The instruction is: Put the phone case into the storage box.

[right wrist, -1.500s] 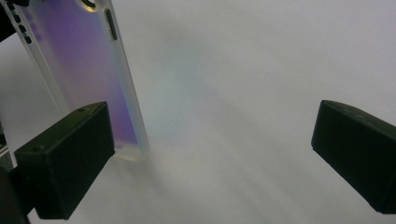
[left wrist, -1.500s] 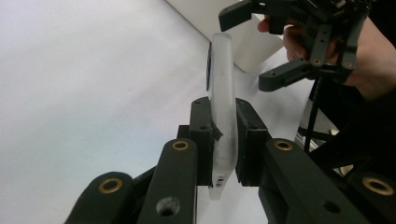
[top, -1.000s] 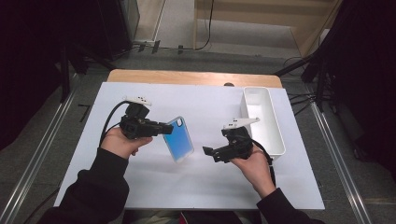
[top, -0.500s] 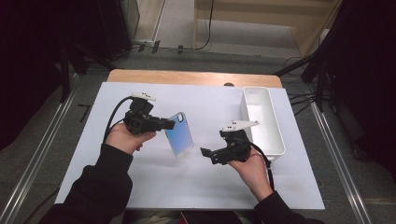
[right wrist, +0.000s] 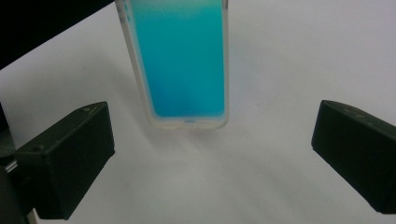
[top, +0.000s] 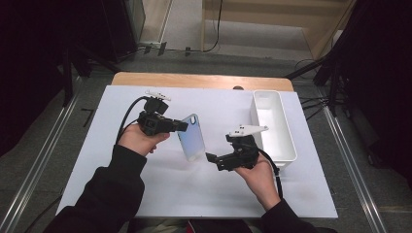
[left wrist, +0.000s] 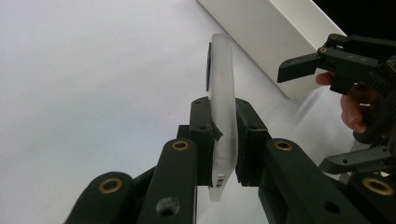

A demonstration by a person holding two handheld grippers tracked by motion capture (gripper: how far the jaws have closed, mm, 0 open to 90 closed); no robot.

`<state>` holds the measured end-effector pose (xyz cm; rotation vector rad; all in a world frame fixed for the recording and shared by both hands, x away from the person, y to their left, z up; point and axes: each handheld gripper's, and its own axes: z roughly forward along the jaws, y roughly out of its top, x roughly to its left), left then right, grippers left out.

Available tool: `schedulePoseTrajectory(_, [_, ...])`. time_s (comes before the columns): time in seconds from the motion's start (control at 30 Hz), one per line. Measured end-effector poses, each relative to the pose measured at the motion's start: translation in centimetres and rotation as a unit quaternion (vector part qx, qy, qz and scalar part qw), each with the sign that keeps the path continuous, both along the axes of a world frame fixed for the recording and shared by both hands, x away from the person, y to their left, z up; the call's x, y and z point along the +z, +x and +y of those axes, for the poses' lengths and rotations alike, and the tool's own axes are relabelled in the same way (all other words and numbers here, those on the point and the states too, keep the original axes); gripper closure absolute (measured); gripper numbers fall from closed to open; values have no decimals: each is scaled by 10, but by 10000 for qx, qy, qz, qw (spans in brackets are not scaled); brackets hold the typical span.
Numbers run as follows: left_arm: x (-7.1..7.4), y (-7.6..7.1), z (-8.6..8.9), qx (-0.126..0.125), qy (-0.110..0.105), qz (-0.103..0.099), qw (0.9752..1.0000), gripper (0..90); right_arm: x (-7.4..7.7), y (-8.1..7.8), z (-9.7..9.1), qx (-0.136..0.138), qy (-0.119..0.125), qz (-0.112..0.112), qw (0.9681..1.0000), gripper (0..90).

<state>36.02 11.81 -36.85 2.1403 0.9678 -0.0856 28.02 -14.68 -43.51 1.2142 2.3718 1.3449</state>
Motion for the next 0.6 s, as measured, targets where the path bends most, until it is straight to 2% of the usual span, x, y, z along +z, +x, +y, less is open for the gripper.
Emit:
schedulePoseTrajectory(0.17, [0, 3, -6, 11, 89, 67, 9999, 794, 3, 1, 1, -16, 59, -48, 10000, 0])
schedulePoseTrajectory(0.27, [0, 4, -10, 22, 53, 148, 9999, 794, 6, 1, 4, -38, 50, -129, 9999, 0])
schedulePoseTrajectory(0.6, [-1, 3, -16, 56, 41, 364, 9993, 793, 15, 6, 16, -55, -22, -155, 9999, 0])
